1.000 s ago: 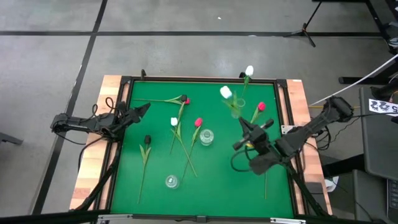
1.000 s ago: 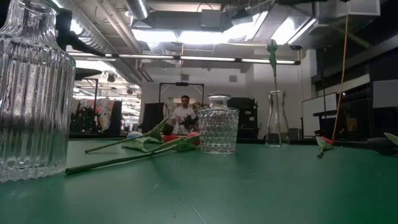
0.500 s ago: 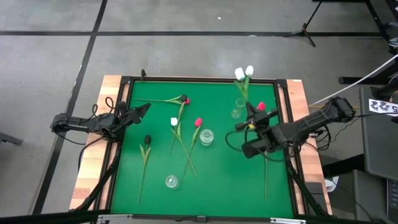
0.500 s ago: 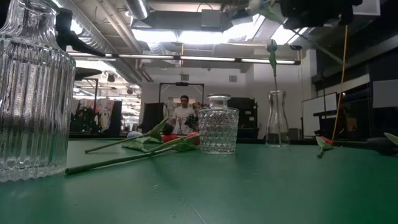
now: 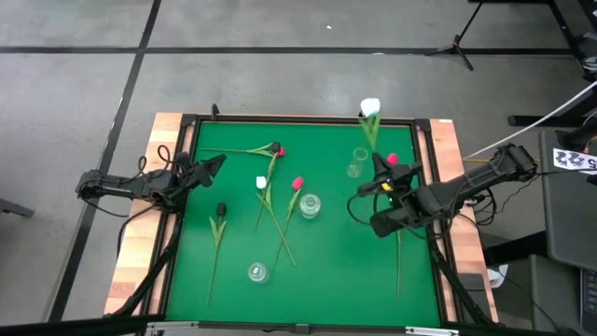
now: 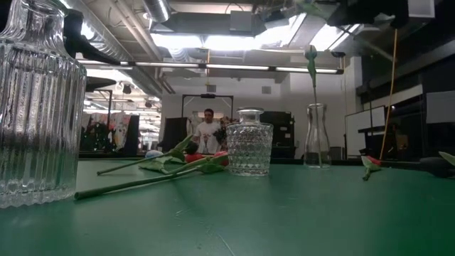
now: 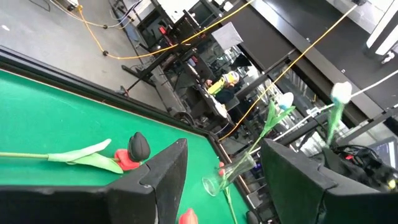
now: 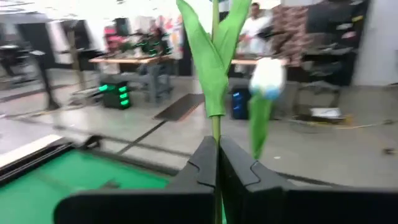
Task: Sort flowers into vase by color
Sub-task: Put the right white tulip into the top transparent flower vase
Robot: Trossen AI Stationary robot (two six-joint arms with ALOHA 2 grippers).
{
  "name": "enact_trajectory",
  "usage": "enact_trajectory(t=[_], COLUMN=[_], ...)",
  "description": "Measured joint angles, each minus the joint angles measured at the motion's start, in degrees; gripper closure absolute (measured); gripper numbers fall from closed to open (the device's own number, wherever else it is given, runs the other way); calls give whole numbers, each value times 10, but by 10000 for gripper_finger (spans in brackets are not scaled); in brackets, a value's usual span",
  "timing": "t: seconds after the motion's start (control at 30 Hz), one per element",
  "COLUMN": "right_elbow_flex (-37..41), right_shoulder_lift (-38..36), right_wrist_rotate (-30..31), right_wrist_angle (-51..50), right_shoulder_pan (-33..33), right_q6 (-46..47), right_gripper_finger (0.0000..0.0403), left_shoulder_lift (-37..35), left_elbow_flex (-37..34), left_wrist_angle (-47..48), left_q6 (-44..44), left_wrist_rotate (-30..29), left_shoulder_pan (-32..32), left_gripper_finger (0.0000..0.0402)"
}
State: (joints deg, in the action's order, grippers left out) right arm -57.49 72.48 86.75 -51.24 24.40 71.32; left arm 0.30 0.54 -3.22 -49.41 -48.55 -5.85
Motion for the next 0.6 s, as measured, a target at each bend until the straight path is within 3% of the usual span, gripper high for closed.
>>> enact_trajectory(t=[0.1,0.23,0.33,0.47,0.6], right_elbow_flex=[1,1,0,1,0], right_shoulder_lift=[1,-1,-5,-2,0], right_wrist_rotate=[-37,-31,-103,-303,-412], right_wrist_angle=[74,252,394,622,903], right_shoulder_pan=[35,104,133,146,133], right_q6=[51,-25,-101,-317,-665], right_gripper_finger=[403,403,403,403,403], left_shoulder_lift=[0,0,0,0,0], left_elbow_flex=[0,0,0,0,0], left_wrist_angle=[0,0,0,0,0], left_q6=[-3,-9,-9,-1,15], left_wrist_rotate=[-2,-2,-2,-3,-3], left_shoulder_pan=[0,0,0,0,0], left_gripper_finger=[202,202,202,202,202])
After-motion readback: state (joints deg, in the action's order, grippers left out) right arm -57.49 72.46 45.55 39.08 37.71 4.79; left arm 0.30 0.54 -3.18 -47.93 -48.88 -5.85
